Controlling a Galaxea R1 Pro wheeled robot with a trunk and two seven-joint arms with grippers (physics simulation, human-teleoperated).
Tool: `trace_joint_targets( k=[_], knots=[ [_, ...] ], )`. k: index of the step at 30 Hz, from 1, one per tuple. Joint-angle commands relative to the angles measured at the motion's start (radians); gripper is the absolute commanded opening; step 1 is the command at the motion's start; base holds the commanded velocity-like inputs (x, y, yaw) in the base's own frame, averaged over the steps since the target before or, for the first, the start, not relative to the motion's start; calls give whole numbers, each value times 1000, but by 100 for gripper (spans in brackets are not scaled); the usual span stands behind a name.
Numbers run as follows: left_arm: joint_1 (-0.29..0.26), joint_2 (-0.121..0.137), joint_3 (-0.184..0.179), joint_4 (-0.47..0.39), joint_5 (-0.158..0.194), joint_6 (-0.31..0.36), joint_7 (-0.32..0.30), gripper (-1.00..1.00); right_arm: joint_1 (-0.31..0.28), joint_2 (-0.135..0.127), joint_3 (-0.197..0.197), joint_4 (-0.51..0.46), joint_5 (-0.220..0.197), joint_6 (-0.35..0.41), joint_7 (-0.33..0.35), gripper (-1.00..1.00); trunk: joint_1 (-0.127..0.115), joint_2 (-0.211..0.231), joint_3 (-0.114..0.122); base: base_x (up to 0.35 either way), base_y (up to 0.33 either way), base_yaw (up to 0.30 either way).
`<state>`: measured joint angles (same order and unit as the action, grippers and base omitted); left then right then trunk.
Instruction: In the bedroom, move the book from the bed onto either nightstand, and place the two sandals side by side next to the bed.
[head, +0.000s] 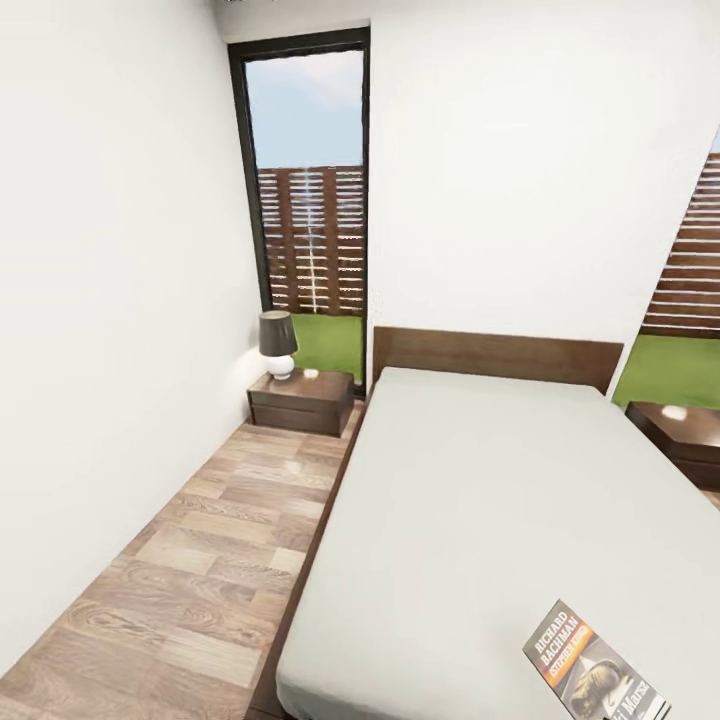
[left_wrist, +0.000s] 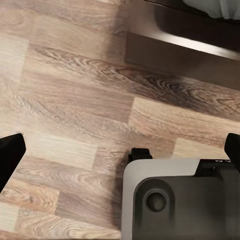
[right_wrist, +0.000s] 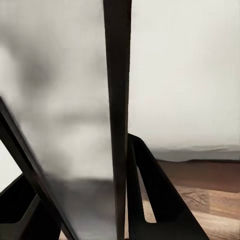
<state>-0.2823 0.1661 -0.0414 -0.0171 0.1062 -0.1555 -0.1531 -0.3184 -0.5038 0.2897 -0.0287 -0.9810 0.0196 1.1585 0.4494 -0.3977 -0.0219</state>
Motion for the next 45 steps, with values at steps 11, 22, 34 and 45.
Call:
trace_joint_targets(
  k=[11, 22, 34, 45],
  knots=[
    [-1, -1, -6, 2, 10, -3, -5, 100, -1, -1, 3, 0, -9, 2, 3, -100, 1, -2, -2, 0, 0, 293],
    [-1, -5, -6, 2, 10, -3, -5, 100, -1, 0, 3, 0, -8, 2, 2, -100, 1, -2, -2, 0, 0, 293],
    [-1, -10, -6, 1, 10, -3, -5, 100, -1, -1, 3, 0, -8, 2, 3, -100, 1, -2, -2, 0, 0, 293],
    [-1, -13, -6, 1, 10, -3, -5, 100, -1, 0, 3, 0, -9, 2, 2, -100, 1, -2, -2, 0, 2, 293]
  ],
)
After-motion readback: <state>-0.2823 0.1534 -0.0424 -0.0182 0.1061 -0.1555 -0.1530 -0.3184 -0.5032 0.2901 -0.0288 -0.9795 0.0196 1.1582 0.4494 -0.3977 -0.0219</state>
